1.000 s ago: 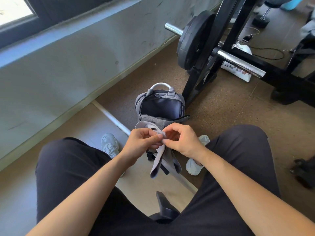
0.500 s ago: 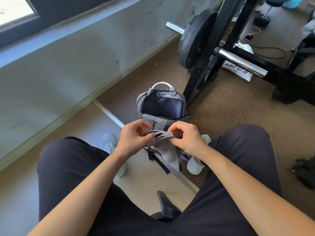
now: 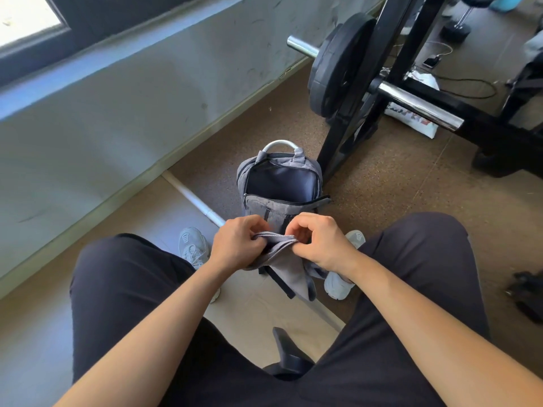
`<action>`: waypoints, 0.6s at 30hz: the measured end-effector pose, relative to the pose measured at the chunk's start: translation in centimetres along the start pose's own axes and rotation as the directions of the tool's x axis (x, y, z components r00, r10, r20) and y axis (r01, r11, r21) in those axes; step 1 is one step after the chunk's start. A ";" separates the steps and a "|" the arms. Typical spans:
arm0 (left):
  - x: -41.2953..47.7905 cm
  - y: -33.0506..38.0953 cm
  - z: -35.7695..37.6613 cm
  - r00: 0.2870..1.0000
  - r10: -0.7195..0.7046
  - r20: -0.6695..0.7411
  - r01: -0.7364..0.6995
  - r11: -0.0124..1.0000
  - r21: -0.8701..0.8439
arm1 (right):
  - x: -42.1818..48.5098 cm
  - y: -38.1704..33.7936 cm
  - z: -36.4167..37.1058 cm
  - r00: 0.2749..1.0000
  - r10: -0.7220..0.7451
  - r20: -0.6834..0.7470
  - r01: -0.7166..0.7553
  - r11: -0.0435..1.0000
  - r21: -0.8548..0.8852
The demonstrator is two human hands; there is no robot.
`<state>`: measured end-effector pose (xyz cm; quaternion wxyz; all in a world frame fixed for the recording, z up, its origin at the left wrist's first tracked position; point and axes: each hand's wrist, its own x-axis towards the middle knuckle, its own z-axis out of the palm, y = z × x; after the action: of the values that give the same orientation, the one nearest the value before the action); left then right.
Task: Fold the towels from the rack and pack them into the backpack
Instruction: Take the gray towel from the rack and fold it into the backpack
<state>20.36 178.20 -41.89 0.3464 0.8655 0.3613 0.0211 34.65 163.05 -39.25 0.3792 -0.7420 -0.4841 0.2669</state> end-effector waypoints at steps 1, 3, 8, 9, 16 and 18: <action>0.2 -0.3 -0.2 0.998 -0.053 0.020 0.052 0.999 0.003 | 0.0 0.1 -0.2 1.000 0.010 -0.001 -0.010 1.000 -0.017; 0.8 -1.2 -0.6 0.988 -0.143 0.056 0.144 0.989 -0.016 | 0.0 0.4 -0.6 0.999 0.031 -0.007 -0.032 0.998 -0.055; 1.1 -2.7 -1.6 0.932 -0.249 0.262 0.285 0.952 -0.109 | 0.2 1.0 -1.4 0.996 0.084 -0.030 -0.087 0.989 -0.120; 0.9 -2.8 -1.7 0.915 -0.254 0.315 0.311 0.939 -0.147 | 0.2 1.0 -1.4 0.994 0.100 -0.032 -0.104 0.985 -0.139; 0.0 -1.1 -2.6 0.918 -0.128 0.375 0.282 0.876 -0.392 | 0.6 1.7 -2.0 0.969 0.228 -0.092 -0.240 0.958 -0.158; -0.2 -0.7 -2.6 0.925 -0.107 0.364 0.271 0.857 -0.437 | 0.6 1.7 -2.0 0.951 0.306 -0.048 -0.309 0.949 -0.066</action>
<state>19.02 180.02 -40.31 0.6053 0.7033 0.3665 -0.0686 37.23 162.60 -39.51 0.3145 -0.8266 -0.3650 0.2910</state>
